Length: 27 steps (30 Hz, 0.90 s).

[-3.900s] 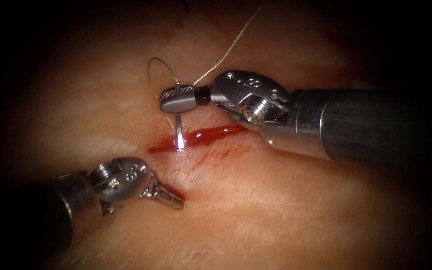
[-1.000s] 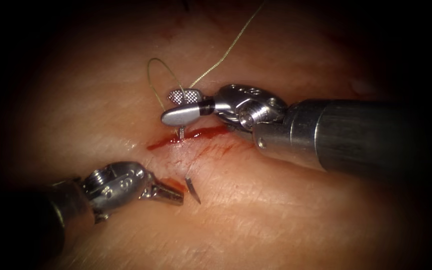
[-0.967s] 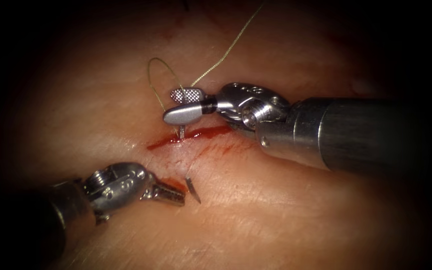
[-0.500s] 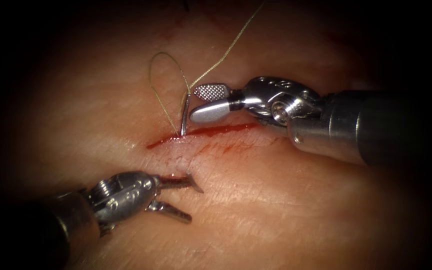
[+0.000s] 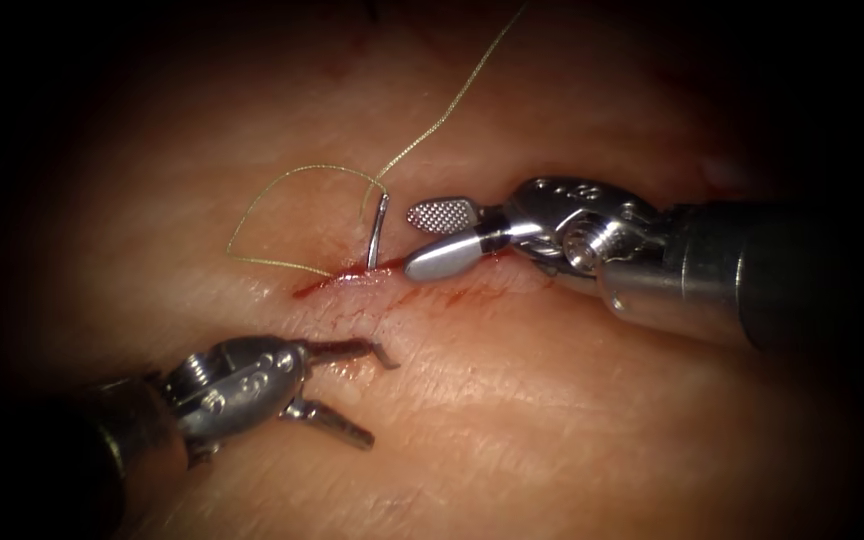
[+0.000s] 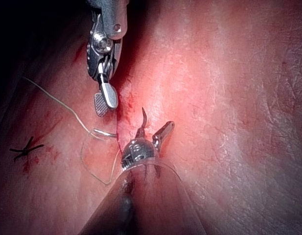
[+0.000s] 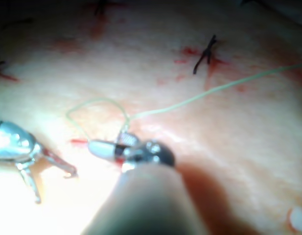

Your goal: Wound Closure

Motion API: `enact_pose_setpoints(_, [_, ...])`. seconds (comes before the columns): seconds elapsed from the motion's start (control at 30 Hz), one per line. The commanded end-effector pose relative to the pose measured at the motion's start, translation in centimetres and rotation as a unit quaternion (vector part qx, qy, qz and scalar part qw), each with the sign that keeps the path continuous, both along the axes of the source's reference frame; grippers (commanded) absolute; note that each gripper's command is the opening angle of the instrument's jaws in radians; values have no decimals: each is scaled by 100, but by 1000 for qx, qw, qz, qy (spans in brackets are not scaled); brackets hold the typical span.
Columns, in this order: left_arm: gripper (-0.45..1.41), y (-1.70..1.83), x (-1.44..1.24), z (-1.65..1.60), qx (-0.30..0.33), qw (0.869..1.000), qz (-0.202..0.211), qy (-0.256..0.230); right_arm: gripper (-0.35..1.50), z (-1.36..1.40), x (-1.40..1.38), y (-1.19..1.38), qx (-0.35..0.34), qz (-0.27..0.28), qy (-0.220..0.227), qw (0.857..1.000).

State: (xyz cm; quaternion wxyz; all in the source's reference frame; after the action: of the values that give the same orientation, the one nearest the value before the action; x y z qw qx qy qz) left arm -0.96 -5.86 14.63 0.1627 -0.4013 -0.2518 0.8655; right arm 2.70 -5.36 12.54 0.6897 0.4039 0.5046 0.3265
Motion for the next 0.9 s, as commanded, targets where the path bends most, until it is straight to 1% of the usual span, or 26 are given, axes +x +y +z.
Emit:
enact_pose_setpoints(0.03, [69, 2, -5, 8, -2, 1000, 1, -1, 119, 8, 5, 2, 1, 0, 1, 1000])
enact_pose_setpoints(0.2, [61, 6, -7, 12, -4, 1000, 1, -1, 118, 8, 2, 2, 1, -5, 3, 1000])
enact_pose_setpoints(0.3, [61, 9, -9, 14, -4, 1000, 0, 0, 118, 8, 1, 1, 2, -8, 5, 1000])
enact_pose_setpoints(0.4, [54, 11, -10, 15, -6, 1000, 0, 0, 116, 8, 1, 1, 2, -8, 5, 1000])
enact_pose_setpoints(0.67, [52, 15, -7, 13, -7, 1000, -4, 1, 116, 10, 2, 1, 1, -8, 5, 1000])
enact_pose_setpoints(0.9, [54, 15, -22, 18, -8, 1000, 5, -1, 116, 12, 2, 0, 0, -9, 5, 1000])
